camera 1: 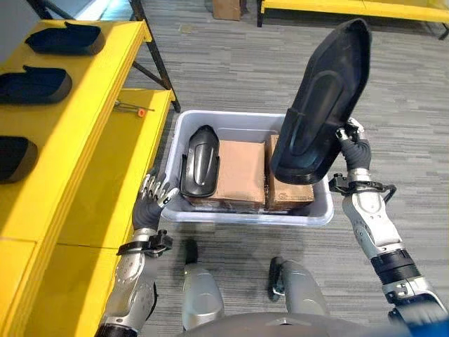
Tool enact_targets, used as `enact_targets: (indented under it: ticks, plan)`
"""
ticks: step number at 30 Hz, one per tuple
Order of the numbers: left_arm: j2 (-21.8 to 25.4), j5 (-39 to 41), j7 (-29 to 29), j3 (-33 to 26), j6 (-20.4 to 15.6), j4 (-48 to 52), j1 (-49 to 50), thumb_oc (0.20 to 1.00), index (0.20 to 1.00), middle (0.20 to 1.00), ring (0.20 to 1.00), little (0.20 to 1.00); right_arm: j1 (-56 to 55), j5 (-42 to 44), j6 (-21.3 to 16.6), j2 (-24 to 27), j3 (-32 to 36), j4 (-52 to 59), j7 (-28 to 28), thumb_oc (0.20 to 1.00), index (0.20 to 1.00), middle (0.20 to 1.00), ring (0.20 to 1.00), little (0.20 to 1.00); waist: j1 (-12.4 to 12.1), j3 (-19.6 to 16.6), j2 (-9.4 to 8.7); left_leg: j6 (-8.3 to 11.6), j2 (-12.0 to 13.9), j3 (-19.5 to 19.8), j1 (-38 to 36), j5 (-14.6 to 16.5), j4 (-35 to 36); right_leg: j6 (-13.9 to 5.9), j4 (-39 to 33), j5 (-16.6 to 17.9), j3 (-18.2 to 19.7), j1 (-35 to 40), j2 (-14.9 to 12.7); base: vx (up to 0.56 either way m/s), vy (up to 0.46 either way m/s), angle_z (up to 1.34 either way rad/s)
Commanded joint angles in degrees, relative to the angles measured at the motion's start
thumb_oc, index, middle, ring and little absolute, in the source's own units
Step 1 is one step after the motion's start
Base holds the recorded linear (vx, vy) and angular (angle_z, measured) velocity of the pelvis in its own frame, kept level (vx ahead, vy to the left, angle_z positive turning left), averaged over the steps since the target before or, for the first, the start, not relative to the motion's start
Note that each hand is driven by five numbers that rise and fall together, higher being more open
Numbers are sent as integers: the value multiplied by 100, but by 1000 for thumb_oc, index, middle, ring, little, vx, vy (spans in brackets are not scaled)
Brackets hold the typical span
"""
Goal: Move parts from the plastic box to the shelf.
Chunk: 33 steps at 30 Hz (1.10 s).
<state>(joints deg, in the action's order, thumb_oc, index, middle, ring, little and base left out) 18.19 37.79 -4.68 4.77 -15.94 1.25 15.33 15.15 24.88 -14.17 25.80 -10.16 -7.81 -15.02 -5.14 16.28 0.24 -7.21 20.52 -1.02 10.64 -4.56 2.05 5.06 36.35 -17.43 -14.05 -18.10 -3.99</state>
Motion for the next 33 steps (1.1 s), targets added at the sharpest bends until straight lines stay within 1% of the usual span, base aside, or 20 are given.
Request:
enact_targets:
  ticks: [1, 2, 3, 4, 5, 7, 11, 13, 15, 18, 20, 21, 22, 23, 25, 26, 27, 29, 30, 33]
  plan:
    - [137, 114, 211, -109, -192, 142, -526, 1000, 1000, 1000, 1000, 1000, 248, 61, -499, 183, 514, 530, 53, 200, 200, 200, 200, 200, 103, 191, -29, 1521, 129, 75, 212, -1169, -1108, -606, -799, 399, 285, 581, -450, -296, -298, 136]
    - [117, 95, 295, -80, -183, 178, -552, 1000, 1000, 1000, 1000, 1000, -116, 82, -547, 234, 708, 770, 143, 200, 200, 200, 200, 200, 134, 229, -143, 1356, -284, -62, 306, -414, -2207, -553, -945, 594, 35, 609, -639, -164, -161, 110]
    - [121, 96, 295, -73, -183, 179, -547, 1000, 1000, 1000, 1000, 1000, -132, 82, -542, 233, 717, 782, 146, 200, 200, 200, 200, 200, 148, 223, -132, 1348, -286, -27, 357, -360, -2294, -563, -923, 578, 16, 607, -646, -181, -220, 117]
    - [77, 109, 329, -63, -152, 167, -575, 1000, 1000, 1000, 1000, 1000, -543, 57, -543, 196, 938, 959, 182, 200, 200, 200, 200, 200, 240, 174, -164, 1295, -387, -304, 162, 313, -2874, -578, -991, 547, -214, 734, -793, -34, -70, 137]
    - [45, 98, 350, -46, -137, 205, -591, 1000, 1000, 1000, 1000, 1000, -732, 125, -561, 125, 1022, 1011, 221, 200, 200, 200, 200, 200, 300, 136, -177, 1240, -404, -419, 44, 583, -3273, -554, -1031, 580, -364, 788, -857, -31, -70, 114]
    - [64, 64, 351, -35, -117, 231, -595, 1000, 1000, 1000, 1000, 1000, -927, 138, -540, 52, 1109, 1038, 200, 200, 200, 200, 200, 200, 364, 95, -132, 1205, -389, -476, -100, 762, -3260, -562, -1019, 552, -522, 834, -895, -27, 45, 82]
    - [91, 69, 386, 25, -125, 236, -627, 1000, 1000, 1000, 1000, 1000, -1493, 109, -563, -132, 1473, 1365, 152, 200, 200, 200, 200, 200, 619, -33, -8, 1103, -392, -917, -367, 1256, -2304, -801, -884, 764, -956, 898, -1344, -5, 203, 115]
    - [253, 92, 402, 0, -151, 376, -639, 1000, 1000, 1000, 1000, 1000, -1610, 86, -549, -227, 1529, 1257, 99, 200, 200, 200, 200, 200, 505, 112, -60, 1100, -847, -595, -76, 1451, -2627, -954, -959, 1165, -1215, 1161, -1935, 40, 376, 141]
    - [274, 82, 421, -36, -135, 394, -573, 1000, 1000, 1000, 1000, 1000, -1651, 113, -562, -269, 1589, 1271, 88, 200, 200, 200, 200, 200, 458, 111, -56, 1084, -969, -554, -51, 1517, -2583, -1072, -1049, 1343, -1327, 1275, -2110, 41, 299, 79]
    - [355, -54, 380, -233, -188, 428, -459, 1000, 1000, 1000, 1000, 1000, -1668, 89, -525, -412, 1577, 1280, 82, 200, 200, 200, 200, 200, 350, 76, -123, 869, -1575, -401, 65, 1696, -2563, -1321, -1401, 2048, -1315, 1484, -2535, 75, 376, 124]
    - [407, -141, 366, -277, -191, 436, -488, 1000, 1000, 1000, 1000, 1000, -1749, 106, -539, -509, 1587, 1307, 91, 200, 200, 200, 200, 200, 349, 5, -161, 799, -1727, -317, 84, 1670, -2456, -1319, -1440, 2067, -1279, 1517, -2583, 54, 184, 113]
    - [501, -372, 316, -327, -257, 404, -564, 1000, 1000, 1000, 1000, 1000, -1857, 116, -539, -609, 1667, 1300, 118, 200, 200, 200, 200, 200, 556, -48, -228, 653, -2030, -127, 161, 1511, -2296, -1259, -1537, 2525, -571, 1364, -2448, 85, 113, 77]
    - [502, -375, 313, -331, -258, 398, -555, 1000, 1000, 1000, 1000, 1000, -1863, 116, -538, -612, 1656, 1298, 121, 200, 200, 200, 200, 200, 534, -80, -216, 687, -1998, -101, 114, 1646, -2304, -1355, -1465, 2434, -454, 1346, -2407, 92, 288, 103]
    - [504, -402, 265, -365, -297, 300, -636, 1000, 1000, 1000, 1000, 1000, -1832, 196, -511, -640, 1619, 1247, 156, 200, 200, 200, 200, 200, 763, -61, -205, 587, -2169, 31, 98, 1423, -2107, -1215, -1444, 2518, 553, 931, -1867, 116, 227, 155]
    - [437, -539, 267, -424, -288, 270, -654, 1000, 1000, 1000, 1000, 1000, -1915, 275, -548, -718, 1611, 1256, 300, 200, 200, 200, 200, 200, 929, -50, -199, 500, -2226, 152, -27, 1299, -1856, -1040, -1175, 1935, 1249, 619, -984, 72, 209, 72]
    - [436, -540, 267, -427, -287, 272, -655, 1000, 1000, 1000, 1000, 1000, -1914, 277, -548, -717, 1611, 1256, 303, 200, 200, 200, 200, 200, 924, -61, -201, 505, -2223, 145, -18, 1277, -1837, -1031, -1171, 1943, 1256, 595, -980, 100, 142, -34]
    - [392, -629, 327, -478, -265, 292, -599, 1000, 1000, 1000, 1000, 1000, -2002, 314, -539, -717, 1592, 1194, 426, 200, 200, 200, 200, 200, 982, -71, -238, 459, -2292, 248, -117, 1180, -1600, -910, -1187, 1456, 1401, 462, -348, 77, 79, -16]
    - [381, -695, 334, -501, -262, 314, -538, 1000, 1000, 1000, 1000, 1000, -2021, 297, -562, -728, 1557, 1160, 439, 200, 200, 200, 200, 200, 976, -97, -294, 447, -2318, 281, -204, 1150, -1454, -859, -1297, 1389, 1402, 476, -142, 101, 28, -5]
    - [321, -736, 292, -563, -282, 282, -546, 1000, 1000, 1000, 1000, 1000, -1971, 336, -589, -770, 1508, 1046, 503, 200, 200, 200, 200, 200, 984, -156, -384, 423, -2409, 403, -287, 1079, -1235, -863, -1635, 1427, 1535, 358, 282, 133, -42, -19]
    - [253, -761, 280, -566, -302, 229, -569, 1000, 1000, 1000, 1000, 1000, -1907, 340, -611, -765, 1456, 981, 477, 200, 200, 200, 200, 200, 1024, -228, -419, 413, -2493, 520, -435, 1032, -1012, -879, -2175, 1619, 1858, 337, 547, 107, -32, -17]
